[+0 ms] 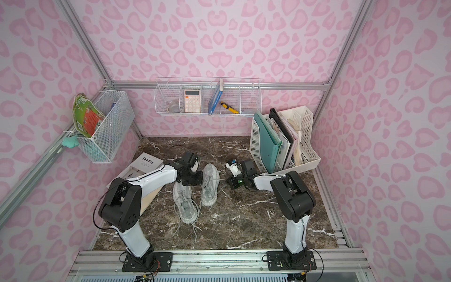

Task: Tie the shoes
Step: Cross the shoelace with the shoelace.

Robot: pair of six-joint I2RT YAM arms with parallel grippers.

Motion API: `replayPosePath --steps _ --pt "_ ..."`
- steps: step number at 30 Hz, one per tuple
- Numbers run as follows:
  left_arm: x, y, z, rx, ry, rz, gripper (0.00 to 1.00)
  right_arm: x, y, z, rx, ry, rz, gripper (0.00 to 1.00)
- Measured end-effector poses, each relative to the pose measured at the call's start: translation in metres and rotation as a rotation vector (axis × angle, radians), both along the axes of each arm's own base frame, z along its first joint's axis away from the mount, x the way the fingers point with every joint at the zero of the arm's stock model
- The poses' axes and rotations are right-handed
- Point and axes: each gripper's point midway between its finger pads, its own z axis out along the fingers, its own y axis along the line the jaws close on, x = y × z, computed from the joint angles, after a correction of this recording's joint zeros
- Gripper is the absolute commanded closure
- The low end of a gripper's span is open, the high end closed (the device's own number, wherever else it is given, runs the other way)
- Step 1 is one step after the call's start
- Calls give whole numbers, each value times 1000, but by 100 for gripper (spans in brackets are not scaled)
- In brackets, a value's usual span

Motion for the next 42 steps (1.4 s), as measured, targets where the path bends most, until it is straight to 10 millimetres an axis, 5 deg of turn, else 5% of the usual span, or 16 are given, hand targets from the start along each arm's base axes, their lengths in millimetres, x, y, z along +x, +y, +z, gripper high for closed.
replayPosePath --steps 12,29,42 --pt "-17 -19 23 -53 -31 -70 100 17 -40 66 -73 -147 -153 100" --pt "-15 -20 77 -104 -148 -71 100 -8 -14 118 -205 -258 -46 100" --pt "2 -20 79 -75 -155 -45 100 -30 6 148 -230 -306 86 100"
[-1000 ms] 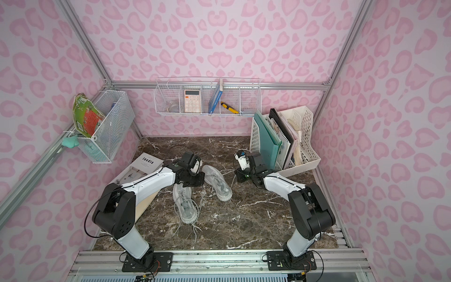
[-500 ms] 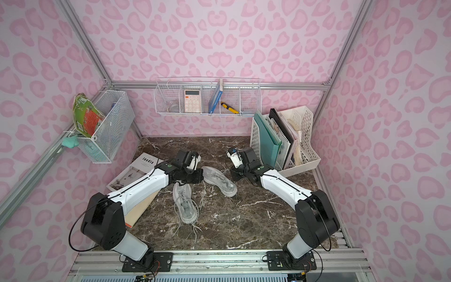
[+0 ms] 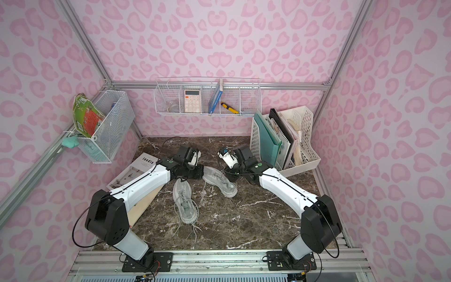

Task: Tie the shoes
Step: Cross the shoelace with the shoelace.

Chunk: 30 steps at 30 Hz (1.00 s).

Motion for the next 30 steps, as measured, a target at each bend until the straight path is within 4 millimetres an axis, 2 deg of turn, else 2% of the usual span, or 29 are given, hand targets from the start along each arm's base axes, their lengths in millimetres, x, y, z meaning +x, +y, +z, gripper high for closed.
replayPosePath --steps 8,14,18,24,27,30 --pt "8 14 0 11 0 40 100 2 -8 10 -28 -7 -32 100" --pt "12 13 -5 8 13 39 100 -2 -5 3 -30 14 -15 100" --pt "9 12 -15 12 37 35 100 19 -16 -16 -129 -26 -85 100" --pt "-1 16 -39 29 94 35 100 69 -25 -33 -273 -107 -231 96" --pt "-5 17 -50 37 120 34 100 89 -31 -57 -335 -91 -275 88" --pt "-8 17 -56 35 136 33 100 100 -41 -80 -372 -53 -317 72"
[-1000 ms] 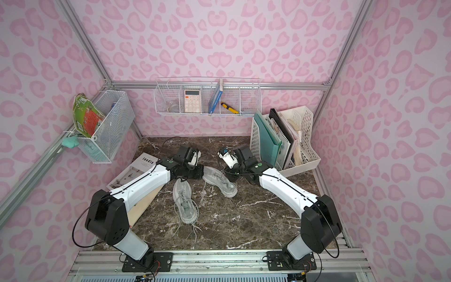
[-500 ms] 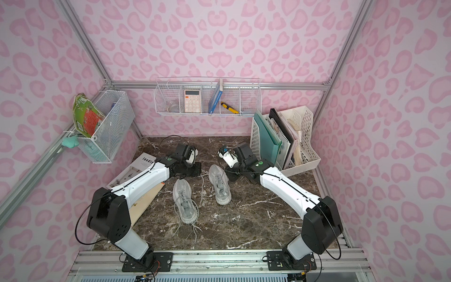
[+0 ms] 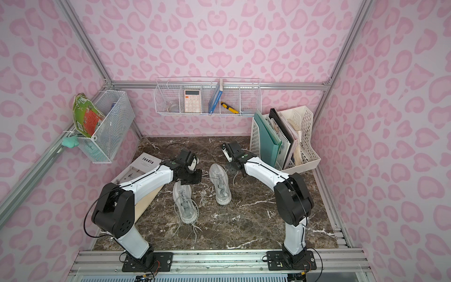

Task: Tie the shoes
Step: Cross the shoelace with the shoelace.

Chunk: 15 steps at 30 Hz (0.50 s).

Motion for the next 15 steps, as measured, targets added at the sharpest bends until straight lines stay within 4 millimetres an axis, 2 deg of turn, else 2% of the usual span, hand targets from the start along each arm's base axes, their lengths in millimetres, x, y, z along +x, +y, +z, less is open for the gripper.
replayPosePath --steps 3,5,8,12,15 --pt "0 -1 -1 -8 1 1 100 0 -9 -5 7 13 -28 59" --pt "2 -2 0 -13 -5 0 100 -7 -13 -4 41 24 -31 55" --pt "3 -4 0 -20 -10 -3 100 -23 -18 -13 92 62 -29 53" --pt "3 -5 -2 -25 -3 -7 100 -54 -23 -43 138 164 -25 53" --pt "3 -6 -2 -27 -5 -8 100 -68 -24 -63 147 229 -21 53"
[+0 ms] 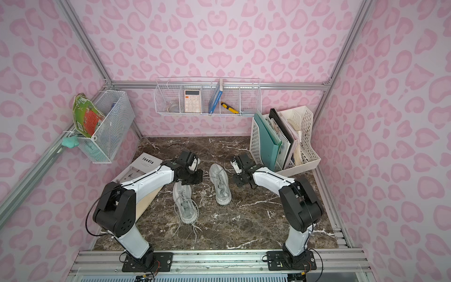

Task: Tie the shoes
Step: Cross the shoelace with the shoelace.

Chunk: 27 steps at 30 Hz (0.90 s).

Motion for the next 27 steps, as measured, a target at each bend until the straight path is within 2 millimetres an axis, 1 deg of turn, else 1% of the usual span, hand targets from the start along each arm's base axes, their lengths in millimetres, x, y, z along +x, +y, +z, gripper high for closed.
replayPosePath --steps 2,5,8,13,16,22,23,26,27 --pt "0 0 0 -2 1 -1 100 -1 1 -11 -2 20 -2 53" --pt "0 0 0 -2 1 -1 100 2 3 -20 -3 32 0 55" --pt "0 0 1 -3 0 -1 100 5 2 -28 -10 43 -7 57" --pt "-1 0 3 -5 -7 -1 100 3 -1 -37 -18 63 -9 62" --pt "-1 0 3 -5 -6 -1 100 1 -1 -38 -12 59 -6 70" --pt "-1 0 5 -5 -10 -1 100 -8 -4 -38 -6 67 -4 98" --pt "-1 0 5 -5 -10 -1 100 -9 -6 -37 -5 68 -6 100" --pt "-2 1 4 -1 -8 0 100 -8 -12 -35 0 71 -23 100" --pt "-3 2 3 0 -7 0 100 -5 -16 -31 7 65 -37 100"
